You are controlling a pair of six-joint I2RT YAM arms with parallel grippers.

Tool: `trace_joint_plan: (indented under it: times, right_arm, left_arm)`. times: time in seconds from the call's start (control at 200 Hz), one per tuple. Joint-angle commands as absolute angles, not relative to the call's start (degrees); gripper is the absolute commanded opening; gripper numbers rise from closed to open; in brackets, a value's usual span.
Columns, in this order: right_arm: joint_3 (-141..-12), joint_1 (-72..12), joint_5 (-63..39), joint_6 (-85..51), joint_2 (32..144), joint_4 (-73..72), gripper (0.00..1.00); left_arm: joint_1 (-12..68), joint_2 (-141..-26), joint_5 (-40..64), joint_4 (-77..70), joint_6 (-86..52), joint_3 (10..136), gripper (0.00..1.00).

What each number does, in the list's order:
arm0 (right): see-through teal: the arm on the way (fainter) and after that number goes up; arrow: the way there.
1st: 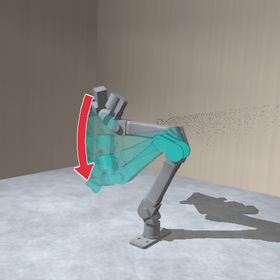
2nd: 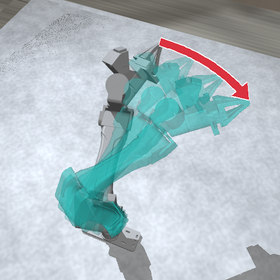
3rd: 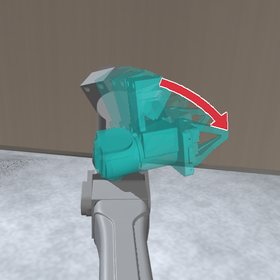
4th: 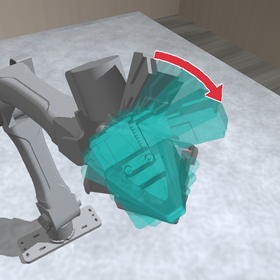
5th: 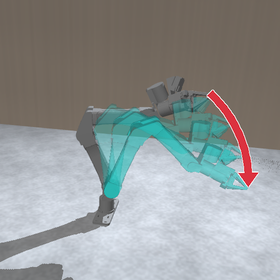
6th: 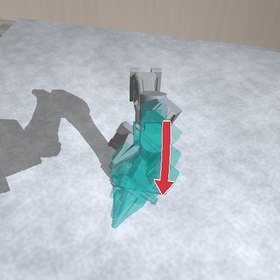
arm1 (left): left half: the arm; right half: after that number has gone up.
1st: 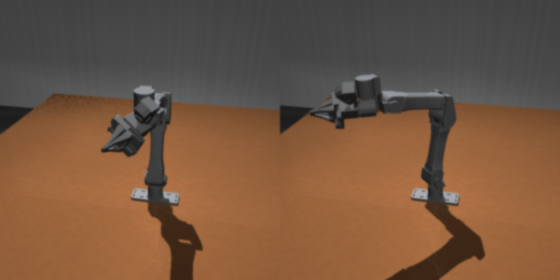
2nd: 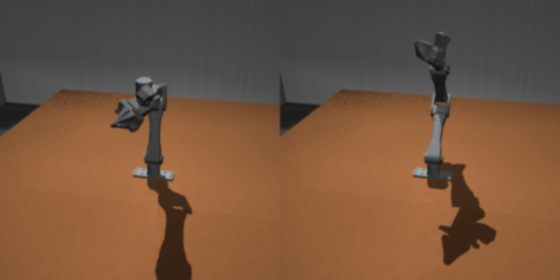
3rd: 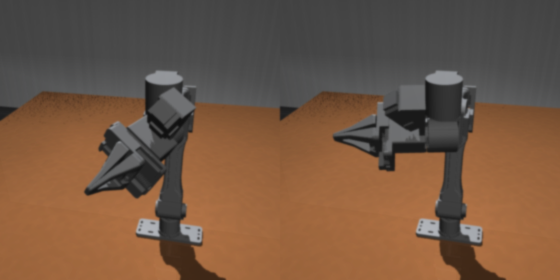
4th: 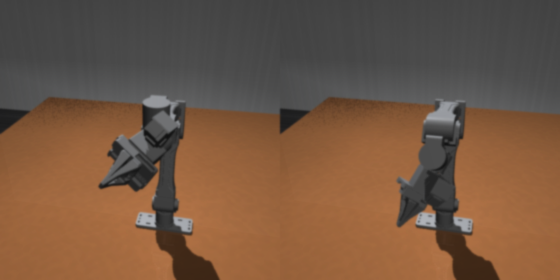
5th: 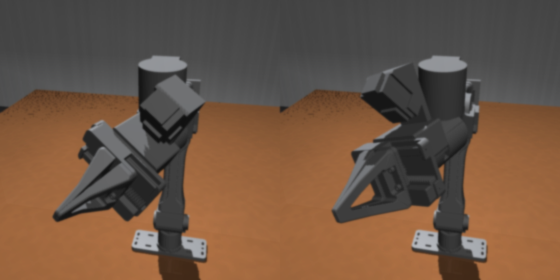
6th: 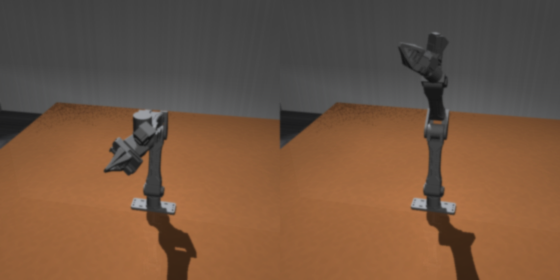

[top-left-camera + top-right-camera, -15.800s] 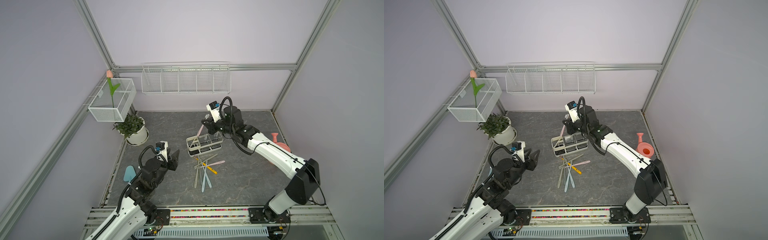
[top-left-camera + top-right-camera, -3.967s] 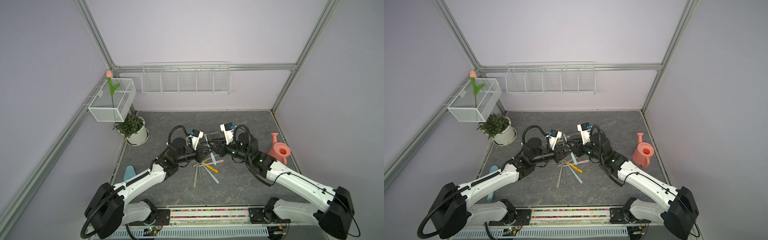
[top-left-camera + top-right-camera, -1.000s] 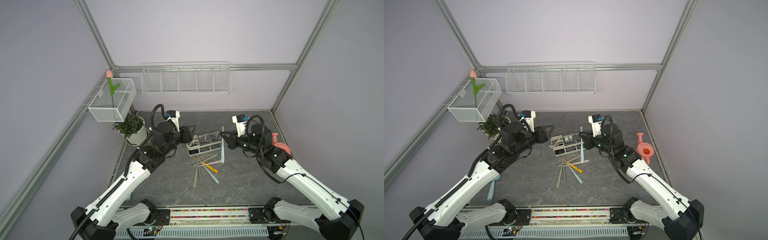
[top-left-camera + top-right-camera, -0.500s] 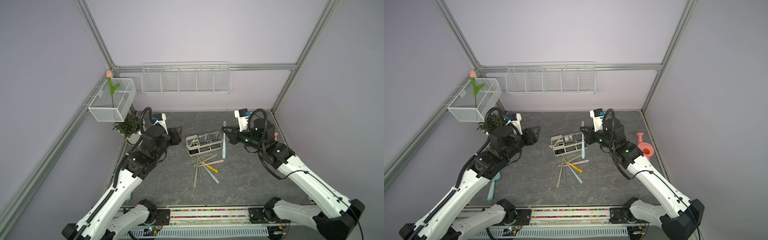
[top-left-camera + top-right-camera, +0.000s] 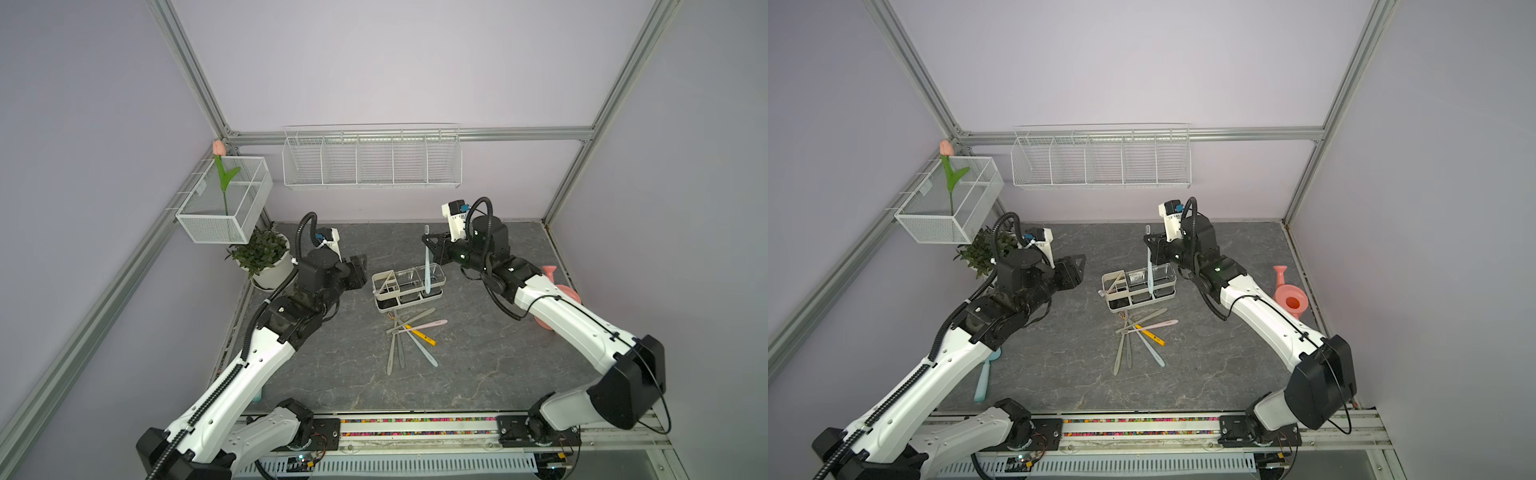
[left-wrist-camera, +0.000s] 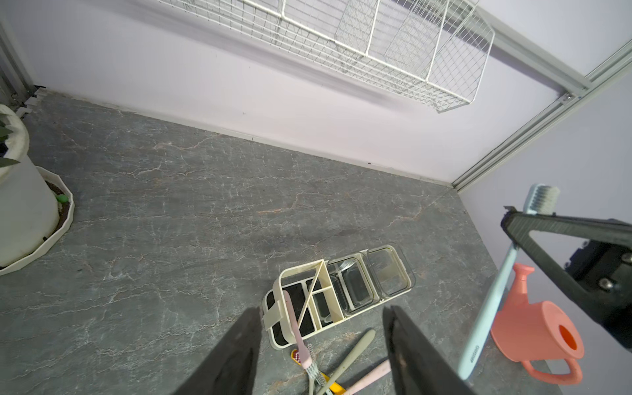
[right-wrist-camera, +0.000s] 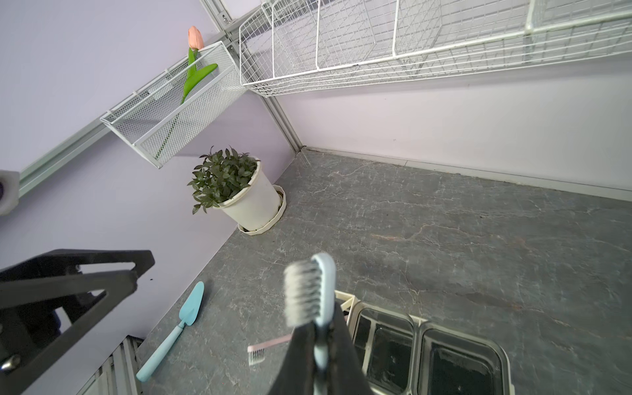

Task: Place the toothbrush into the toothbrush holder
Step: Place the toothbrush in the toothbrush holder.

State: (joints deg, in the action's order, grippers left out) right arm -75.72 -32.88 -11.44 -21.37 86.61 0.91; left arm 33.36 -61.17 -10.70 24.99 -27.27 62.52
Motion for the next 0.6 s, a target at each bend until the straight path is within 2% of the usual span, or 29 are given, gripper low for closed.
trace_joint_plan:
  times: [0.0,0.105,0.32,0.485,0.595]
  right_arm:
    - [-78.95,-32.69,-13.70,-19.53,91.18,-5.19,0.07]
    - [-82.32,-32.69,-14.76,-17.24,95.14,-7.60,0.07]
    - [-93.02,-32.46,-15.35,-13.09,100.75,-1.53,0.07]
    - [-95.51,-32.03,-15.39,-11.36,102.25,-1.41,0.07]
    - [-93.86,-32.16,-16.34,-7.66,103.29,-7.61,0.07]
  left_arm:
    - [32.96,-61.34,-11.96,25.22,-25.38,64.68,0.61]
    - [32.88,-60.67,-10.71,23.71,-23.35,64.25,0.61]
    - [32.70,-59.80,-9.37,24.54,-21.47,64.48,0.61]
    - [32.59,-56.98,-9.34,25.44,-21.62,63.09,0.62]
    - [32.43,-54.18,-10.14,25.31,-21.96,61.01,0.62]
